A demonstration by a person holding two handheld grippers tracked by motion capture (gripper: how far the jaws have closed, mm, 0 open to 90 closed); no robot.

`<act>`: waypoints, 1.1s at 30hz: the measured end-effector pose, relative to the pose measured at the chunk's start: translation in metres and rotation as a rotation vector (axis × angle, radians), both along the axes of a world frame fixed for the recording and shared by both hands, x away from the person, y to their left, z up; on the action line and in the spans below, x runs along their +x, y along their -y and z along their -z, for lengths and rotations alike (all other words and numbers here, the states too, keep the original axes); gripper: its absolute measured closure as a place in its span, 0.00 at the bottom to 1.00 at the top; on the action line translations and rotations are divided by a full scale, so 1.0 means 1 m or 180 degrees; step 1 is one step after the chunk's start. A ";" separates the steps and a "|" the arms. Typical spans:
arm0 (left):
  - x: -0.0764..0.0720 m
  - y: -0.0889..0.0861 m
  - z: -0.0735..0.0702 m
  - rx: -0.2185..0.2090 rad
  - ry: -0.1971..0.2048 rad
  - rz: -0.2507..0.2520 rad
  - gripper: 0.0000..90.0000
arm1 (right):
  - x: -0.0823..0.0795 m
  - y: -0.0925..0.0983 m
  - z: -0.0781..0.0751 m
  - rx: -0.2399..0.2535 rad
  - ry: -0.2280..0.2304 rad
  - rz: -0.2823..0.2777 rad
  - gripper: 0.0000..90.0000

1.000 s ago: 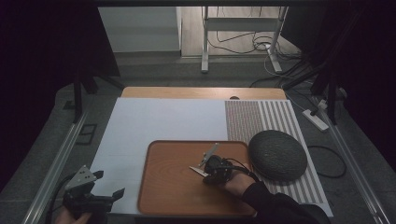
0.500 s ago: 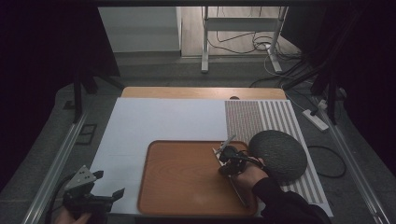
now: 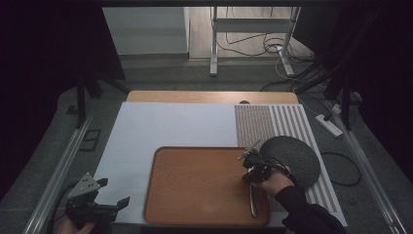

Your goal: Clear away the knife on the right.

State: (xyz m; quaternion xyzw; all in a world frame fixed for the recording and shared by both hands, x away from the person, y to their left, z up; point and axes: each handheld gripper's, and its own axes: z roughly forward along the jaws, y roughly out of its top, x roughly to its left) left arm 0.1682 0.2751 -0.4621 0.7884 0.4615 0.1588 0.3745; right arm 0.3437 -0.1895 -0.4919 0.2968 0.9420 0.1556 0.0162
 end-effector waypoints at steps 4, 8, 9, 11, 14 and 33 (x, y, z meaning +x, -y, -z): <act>0.000 0.000 0.000 -0.0001 0.0000 -0.0001 0.02 | 0.002 0.008 -0.001 -0.0040 -0.0011 0.0057 1.00; 0.000 0.000 0.000 -0.0001 -0.0001 -0.0001 0.02 | 0.004 0.013 -0.001 -0.0076 -0.0009 0.0114 1.00; 0.000 0.000 0.000 -0.0002 -0.0001 -0.0003 0.02 | 0.004 0.013 -0.001 -0.0067 -0.0015 0.0125 1.00; 0.000 0.000 0.000 0.0000 -0.0002 -0.0003 0.02 | 0.005 0.014 -0.001 -0.0061 -0.0028 0.0136 1.00; 0.000 0.000 0.000 0.0001 -0.0002 -0.0003 0.02 | 0.006 0.015 -0.001 0.0085 -0.0125 0.0150 1.00; 0.000 0.000 0.000 -0.0008 -0.0009 -0.0010 0.02 | 0.002 0.007 -0.013 0.0423 0.0055 0.0308 0.61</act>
